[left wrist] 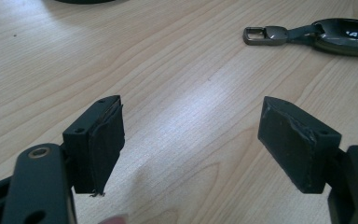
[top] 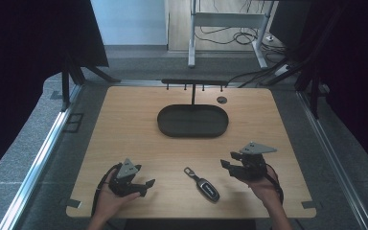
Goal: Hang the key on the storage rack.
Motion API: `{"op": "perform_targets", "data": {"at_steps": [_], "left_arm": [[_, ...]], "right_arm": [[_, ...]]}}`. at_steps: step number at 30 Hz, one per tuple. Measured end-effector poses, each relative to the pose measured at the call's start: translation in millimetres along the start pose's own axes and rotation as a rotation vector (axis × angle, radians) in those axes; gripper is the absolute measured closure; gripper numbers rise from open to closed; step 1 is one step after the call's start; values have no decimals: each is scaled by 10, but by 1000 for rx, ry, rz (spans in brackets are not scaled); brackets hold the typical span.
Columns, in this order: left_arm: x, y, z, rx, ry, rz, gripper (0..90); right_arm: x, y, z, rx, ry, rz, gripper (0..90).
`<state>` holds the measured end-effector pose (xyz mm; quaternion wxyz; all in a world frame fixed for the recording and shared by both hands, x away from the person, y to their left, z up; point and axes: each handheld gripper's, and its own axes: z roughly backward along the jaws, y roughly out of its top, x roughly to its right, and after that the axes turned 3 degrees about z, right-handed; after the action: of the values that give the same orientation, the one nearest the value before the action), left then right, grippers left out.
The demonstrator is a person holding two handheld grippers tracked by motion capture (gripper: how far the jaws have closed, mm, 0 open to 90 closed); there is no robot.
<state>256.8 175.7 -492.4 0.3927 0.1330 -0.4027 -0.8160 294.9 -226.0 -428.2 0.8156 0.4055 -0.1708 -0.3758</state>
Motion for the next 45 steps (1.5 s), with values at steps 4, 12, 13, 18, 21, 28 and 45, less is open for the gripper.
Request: {"op": "perform_targets", "data": {"at_steps": [4, 12, 13, 18, 21, 28, 45], "left_arm": [[1, -1, -2, -1, -2, -1, 234], [-9, -5, 4, -1, -4, 2, 234], [-7, -5, 2, 0, -3, 4, 235], [-3, -5, 5, 2, -5, 2, 234], [-6, -8, 2, 3, -8, 6, 235], [-8, -9, 9, 2, -9, 7, 235], [-28, -7, 64, 20, -10, 10, 237]], "right_arm": [[-49, 70, -62, -23, 19, 11, 477], [-147, 180, -186, -86, 52, 34, 490], [-152, 190, -194, -88, 58, 38, 491], [-188, 250, -255, -121, 74, 56, 497], [-206, 273, -295, -141, 83, 61, 497], [-262, 317, -385, -161, 88, 77, 498], [-455, 411, -641, -264, 131, 124, 533]]}}
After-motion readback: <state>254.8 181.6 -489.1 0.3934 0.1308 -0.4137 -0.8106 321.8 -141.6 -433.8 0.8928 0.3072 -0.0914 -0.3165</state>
